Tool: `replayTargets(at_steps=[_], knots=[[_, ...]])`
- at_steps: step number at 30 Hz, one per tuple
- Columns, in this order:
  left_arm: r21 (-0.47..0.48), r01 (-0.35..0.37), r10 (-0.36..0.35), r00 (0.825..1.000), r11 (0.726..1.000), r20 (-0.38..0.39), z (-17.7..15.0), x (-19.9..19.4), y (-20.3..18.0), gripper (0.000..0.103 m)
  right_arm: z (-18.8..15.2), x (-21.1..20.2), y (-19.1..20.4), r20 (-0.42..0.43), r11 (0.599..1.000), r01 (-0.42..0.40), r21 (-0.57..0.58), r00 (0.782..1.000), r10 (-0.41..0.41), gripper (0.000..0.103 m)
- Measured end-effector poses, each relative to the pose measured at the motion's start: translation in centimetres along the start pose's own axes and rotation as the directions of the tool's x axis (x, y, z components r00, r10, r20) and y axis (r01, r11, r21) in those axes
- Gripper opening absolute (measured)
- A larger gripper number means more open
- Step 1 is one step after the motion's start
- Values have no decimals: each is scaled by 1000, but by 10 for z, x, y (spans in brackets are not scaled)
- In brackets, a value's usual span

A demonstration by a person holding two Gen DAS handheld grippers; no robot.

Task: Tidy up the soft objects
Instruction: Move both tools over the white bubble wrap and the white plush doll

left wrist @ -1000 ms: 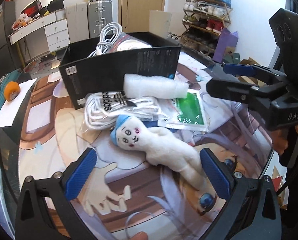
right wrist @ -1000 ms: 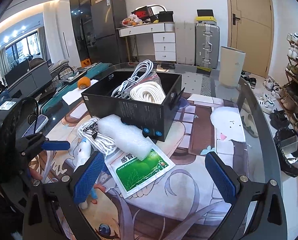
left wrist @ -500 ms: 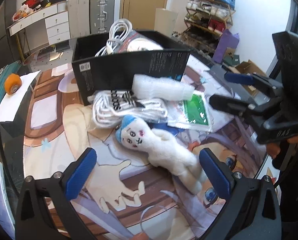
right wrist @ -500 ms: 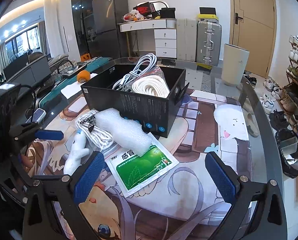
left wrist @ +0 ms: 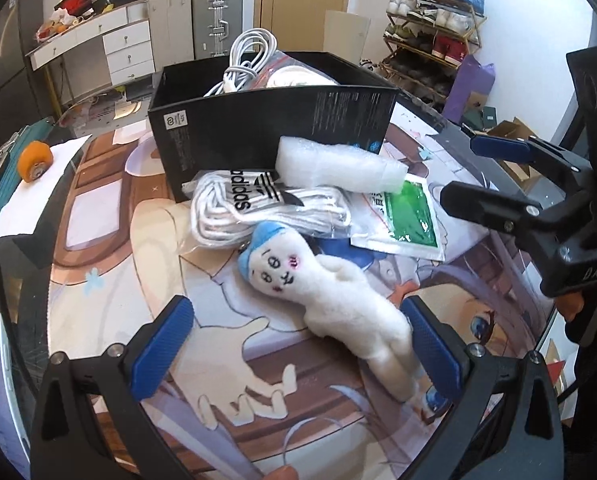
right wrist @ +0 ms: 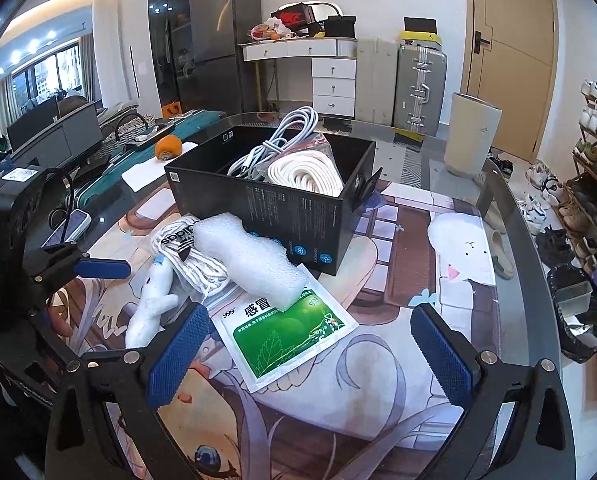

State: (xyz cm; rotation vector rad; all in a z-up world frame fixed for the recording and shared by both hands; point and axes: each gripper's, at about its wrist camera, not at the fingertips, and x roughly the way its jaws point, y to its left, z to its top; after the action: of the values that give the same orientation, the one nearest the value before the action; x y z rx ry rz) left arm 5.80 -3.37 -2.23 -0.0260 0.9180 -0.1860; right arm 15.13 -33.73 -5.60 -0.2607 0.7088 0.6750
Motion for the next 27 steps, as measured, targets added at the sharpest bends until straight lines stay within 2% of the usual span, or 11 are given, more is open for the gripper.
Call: replayTargets(at_steps=[10,14,20,22,24,27], knots=[[2,18,-18,1000,1000,-11,-7,-12,11,103,5,8,7,9,999,-42,26,999,42,103],[1,4,-4,1000,1000,-7,-8,-18,17,103,12,18,14,11,998,-48,27,999,48,103],[-30,8,-8,1000,1000,-3,-9,-17,26,103,17,35,15,-9,994,-98,58,995,99,102],[-37,18,-18,1000,999,-8,-9,-15,28,103,19,39,15,-16,992,-106,62,994,107,100],[-39,24,-25,1000,999,-11,-9,-14,28,103,21,44,16,-24,991,-114,65,993,116,88],[-41,33,-34,999,999,-13,-9,-13,28,103,24,50,19,-43,987,-147,60,988,150,81]])
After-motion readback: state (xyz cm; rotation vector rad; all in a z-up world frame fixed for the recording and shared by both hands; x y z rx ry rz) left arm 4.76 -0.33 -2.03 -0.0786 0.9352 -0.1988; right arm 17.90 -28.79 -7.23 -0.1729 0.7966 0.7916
